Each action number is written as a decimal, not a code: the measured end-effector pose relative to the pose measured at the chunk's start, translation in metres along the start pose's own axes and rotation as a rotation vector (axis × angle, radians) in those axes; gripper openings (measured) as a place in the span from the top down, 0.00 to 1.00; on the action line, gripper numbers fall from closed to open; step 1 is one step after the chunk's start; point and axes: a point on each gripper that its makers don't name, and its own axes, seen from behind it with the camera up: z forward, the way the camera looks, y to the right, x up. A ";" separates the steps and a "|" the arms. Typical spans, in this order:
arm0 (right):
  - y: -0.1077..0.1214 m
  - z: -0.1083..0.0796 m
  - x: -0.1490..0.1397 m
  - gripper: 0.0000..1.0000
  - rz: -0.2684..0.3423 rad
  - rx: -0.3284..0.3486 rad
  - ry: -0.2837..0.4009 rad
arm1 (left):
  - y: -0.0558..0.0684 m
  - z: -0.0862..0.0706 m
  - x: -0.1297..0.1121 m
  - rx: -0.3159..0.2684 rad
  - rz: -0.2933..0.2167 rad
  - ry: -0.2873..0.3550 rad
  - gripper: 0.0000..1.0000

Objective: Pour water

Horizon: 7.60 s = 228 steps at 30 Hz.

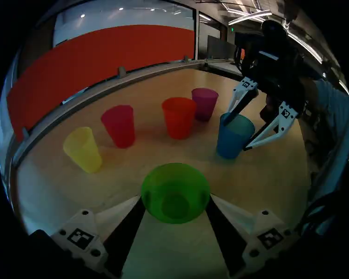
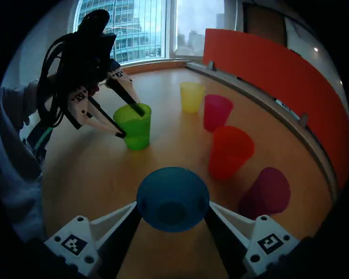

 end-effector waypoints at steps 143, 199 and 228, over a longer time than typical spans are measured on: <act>0.102 -0.255 0.044 0.01 0.361 -1.179 0.791 | -0.123 -0.183 0.034 0.832 -0.287 0.713 0.00; 0.103 -0.242 0.019 0.01 0.443 -1.159 0.787 | -0.135 -0.129 -0.003 0.806 -0.297 0.672 0.00; 0.116 -0.184 0.010 0.01 0.407 -1.017 0.747 | -0.134 -0.130 -0.002 0.807 -0.294 0.669 0.00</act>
